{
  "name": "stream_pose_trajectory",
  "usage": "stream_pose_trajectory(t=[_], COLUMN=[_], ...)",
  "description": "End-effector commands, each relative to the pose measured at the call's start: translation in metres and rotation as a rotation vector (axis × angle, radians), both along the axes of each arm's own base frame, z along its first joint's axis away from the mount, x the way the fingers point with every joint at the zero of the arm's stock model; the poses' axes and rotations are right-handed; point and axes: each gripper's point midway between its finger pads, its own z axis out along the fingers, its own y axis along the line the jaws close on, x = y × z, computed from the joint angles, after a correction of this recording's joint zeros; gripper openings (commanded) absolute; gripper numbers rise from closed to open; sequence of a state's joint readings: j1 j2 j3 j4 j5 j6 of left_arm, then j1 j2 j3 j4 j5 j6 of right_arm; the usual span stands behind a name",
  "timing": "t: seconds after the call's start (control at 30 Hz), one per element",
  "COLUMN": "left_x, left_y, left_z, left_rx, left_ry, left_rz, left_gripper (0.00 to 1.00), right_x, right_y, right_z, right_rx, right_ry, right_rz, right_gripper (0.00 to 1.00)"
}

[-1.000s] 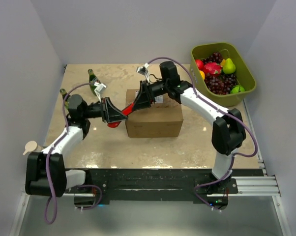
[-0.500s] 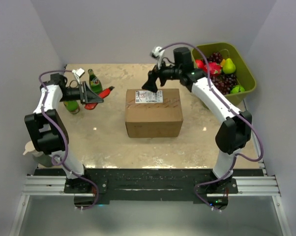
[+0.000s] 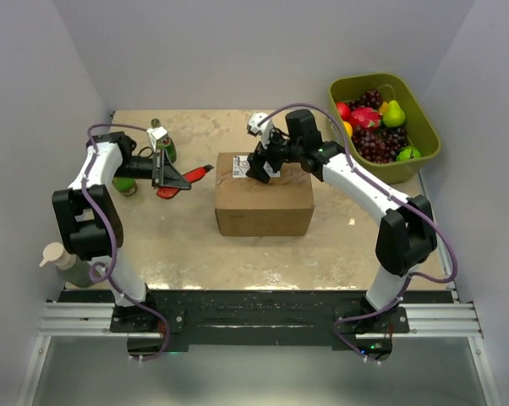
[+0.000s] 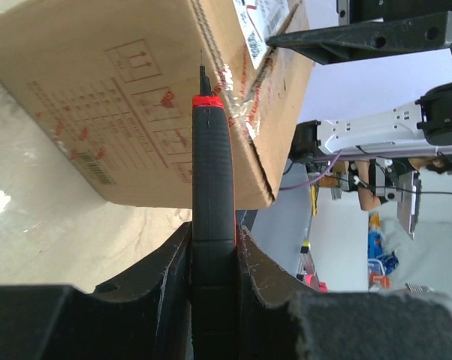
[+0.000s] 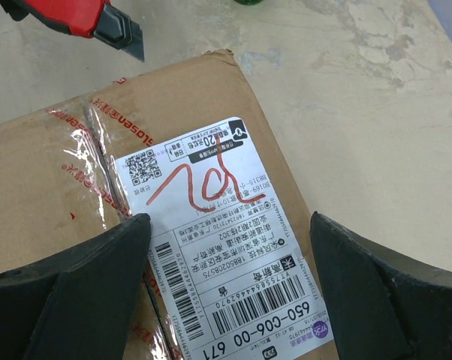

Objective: Unpack the express box
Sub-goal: Cut the express box at the center of the board.

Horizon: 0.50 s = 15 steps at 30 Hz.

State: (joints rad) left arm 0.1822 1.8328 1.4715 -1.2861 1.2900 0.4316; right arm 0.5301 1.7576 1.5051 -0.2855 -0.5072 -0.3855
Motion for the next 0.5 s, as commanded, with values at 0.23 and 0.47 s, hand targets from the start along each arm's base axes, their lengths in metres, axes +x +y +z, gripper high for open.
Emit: stream_pose_trajectory(t=[0.23,0.47], left_x=[0.002,-0.003], left_y=[-0.013,-0.016], left_z=[0.023,0.01], left_rx=[-0.067,-0.044], left_ry=[-0.054,-0.004], left_rz=[-0.026,-0.038], left_gripper=[0.0,0.0], right_x=[-0.011,-0.01], right_y=[-0.016,-0.015], right_z=[-0.018,-0.019], right_rx=[-0.066,-0.066], right_ry=[0.001,0.004], right_rz=[-0.001,0.0], right_gripper=[0.89,0.89])
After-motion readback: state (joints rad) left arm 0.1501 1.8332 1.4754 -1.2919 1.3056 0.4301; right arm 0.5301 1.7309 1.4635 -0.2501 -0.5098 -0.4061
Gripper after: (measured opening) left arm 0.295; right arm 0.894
